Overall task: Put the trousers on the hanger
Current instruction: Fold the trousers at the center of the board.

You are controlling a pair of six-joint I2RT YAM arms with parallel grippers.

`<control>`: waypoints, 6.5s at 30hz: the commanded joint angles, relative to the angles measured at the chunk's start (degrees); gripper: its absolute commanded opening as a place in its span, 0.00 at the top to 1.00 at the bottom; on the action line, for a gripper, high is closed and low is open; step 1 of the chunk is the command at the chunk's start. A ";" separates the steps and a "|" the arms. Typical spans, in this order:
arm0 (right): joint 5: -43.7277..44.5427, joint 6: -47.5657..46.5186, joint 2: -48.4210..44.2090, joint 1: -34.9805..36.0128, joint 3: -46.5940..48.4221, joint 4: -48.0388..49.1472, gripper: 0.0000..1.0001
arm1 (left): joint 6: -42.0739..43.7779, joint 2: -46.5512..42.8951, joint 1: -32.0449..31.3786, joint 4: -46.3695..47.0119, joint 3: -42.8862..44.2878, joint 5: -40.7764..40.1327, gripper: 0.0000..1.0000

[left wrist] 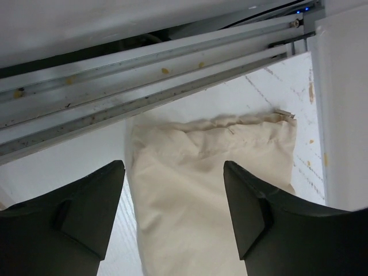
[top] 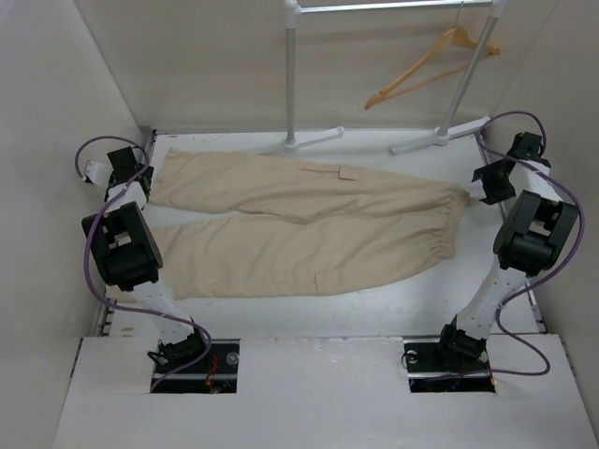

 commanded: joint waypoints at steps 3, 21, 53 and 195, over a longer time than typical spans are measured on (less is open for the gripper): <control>4.84 -1.38 -18.06 2.88 -10.68 2.37 0.34 | 0.27 -9.83 -4.27 3.02 -1.56 -1.31 0.32; 0.98 -1.03 -50.35 4.91 -60.82 11.24 0.46 | -4.48 -41.04 -41.02 -3.12 -31.97 -11.59 0.75; 6.17 9.25 -55.98 -4.58 -55.29 8.70 1.00 | -1.84 -69.43 -28.82 -54.27 -34.18 -6.75 0.96; -5.08 0.29 -28.19 8.87 -34.96 23.19 0.50 | -14.14 1.83 -2.88 9.53 -7.73 15.75 0.13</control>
